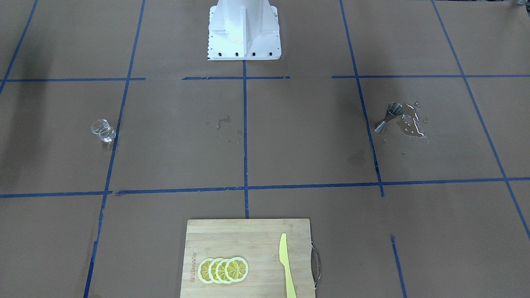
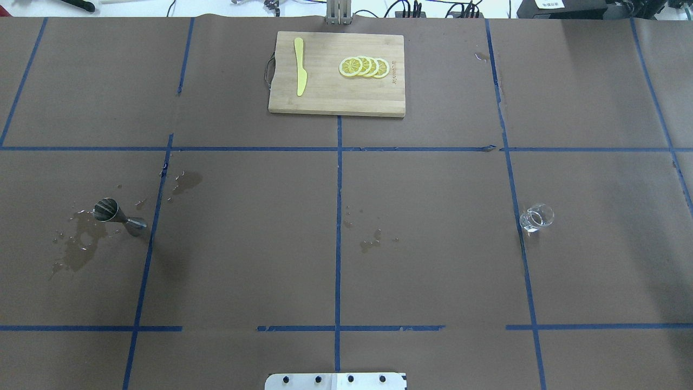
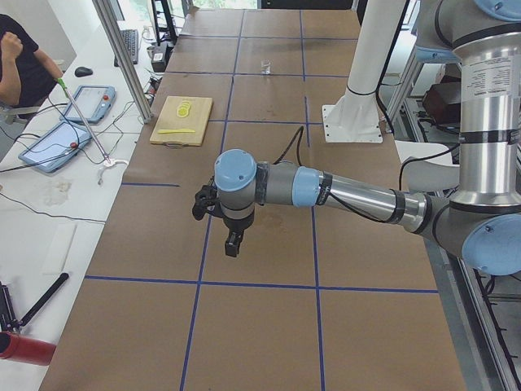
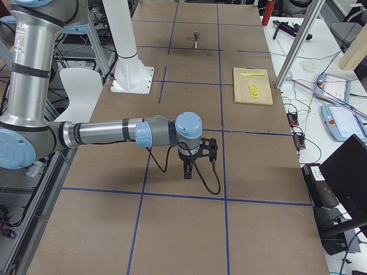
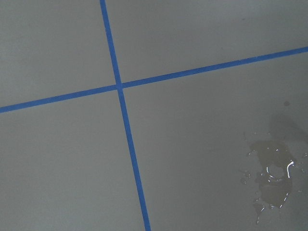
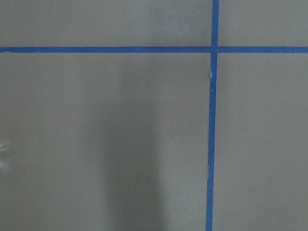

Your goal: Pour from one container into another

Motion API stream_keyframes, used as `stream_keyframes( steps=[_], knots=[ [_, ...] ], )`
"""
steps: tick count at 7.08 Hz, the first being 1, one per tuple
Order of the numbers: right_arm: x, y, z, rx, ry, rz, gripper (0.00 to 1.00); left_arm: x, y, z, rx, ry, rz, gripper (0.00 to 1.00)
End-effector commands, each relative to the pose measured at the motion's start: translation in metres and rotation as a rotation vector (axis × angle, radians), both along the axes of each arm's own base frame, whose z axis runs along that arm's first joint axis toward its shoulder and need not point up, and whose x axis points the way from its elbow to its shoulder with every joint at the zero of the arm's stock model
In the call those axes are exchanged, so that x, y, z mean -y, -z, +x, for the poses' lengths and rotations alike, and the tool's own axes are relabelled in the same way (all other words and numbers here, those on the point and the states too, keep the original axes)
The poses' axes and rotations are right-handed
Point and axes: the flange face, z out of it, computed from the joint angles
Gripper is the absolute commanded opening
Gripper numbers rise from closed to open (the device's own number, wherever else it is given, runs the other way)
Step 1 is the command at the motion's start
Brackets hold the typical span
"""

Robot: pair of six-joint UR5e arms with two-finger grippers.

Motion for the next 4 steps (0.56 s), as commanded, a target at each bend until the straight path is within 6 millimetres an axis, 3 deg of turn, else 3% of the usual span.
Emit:
stream_keyframes(
  steps=[1, 2, 3, 4],
  knots=[
    [0.000, 0.004, -0.002, 0.033, 0.003, 0.013, 1.00, 0.009, 0.025, 0.034, -0.049, -0.064, 0.212, 1.00],
    [-0.001, 0.005, -0.004, 0.060, 0.008, 0.012, 1.00, 0.013, 0.036, 0.051, -0.080, 0.011, 0.164, 1.00],
    [-0.003, 0.004, -0.004, 0.072, 0.008, 0.024, 1.00, 0.013, 0.056, 0.105, -0.142, 0.037, 0.159, 1.00],
    [-0.002, 0.008, -0.004, 0.075, 0.010, 0.053, 1.00, 0.007, 0.073, 0.138, -0.190, 0.110, 0.179, 1.00]
  ],
)
